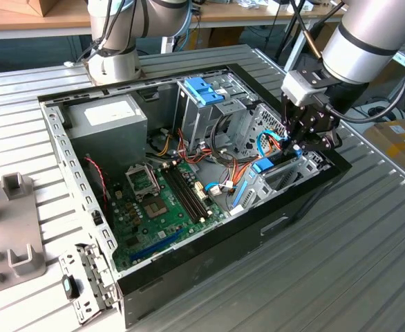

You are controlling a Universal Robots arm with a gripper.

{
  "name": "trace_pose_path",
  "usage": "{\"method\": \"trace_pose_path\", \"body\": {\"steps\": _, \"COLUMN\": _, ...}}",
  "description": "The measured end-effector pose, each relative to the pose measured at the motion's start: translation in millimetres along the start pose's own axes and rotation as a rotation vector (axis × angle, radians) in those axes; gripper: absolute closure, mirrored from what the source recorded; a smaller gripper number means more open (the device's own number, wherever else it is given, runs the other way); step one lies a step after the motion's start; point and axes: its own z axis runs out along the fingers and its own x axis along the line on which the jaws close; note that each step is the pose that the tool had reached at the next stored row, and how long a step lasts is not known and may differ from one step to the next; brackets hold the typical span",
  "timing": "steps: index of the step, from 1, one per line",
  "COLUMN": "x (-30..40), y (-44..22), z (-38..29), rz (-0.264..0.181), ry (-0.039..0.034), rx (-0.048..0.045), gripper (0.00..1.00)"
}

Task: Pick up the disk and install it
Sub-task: 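Insert the first disk wire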

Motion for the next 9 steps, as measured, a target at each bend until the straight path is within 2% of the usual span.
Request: {"method": "trace_pose_path", "body": {"steps": 9, "x": 0.0, "y": 0.0, "z": 0.4, "rz": 0.000, "ry": -0.0006, "rx": 0.0000, "gripper": 0.83}}
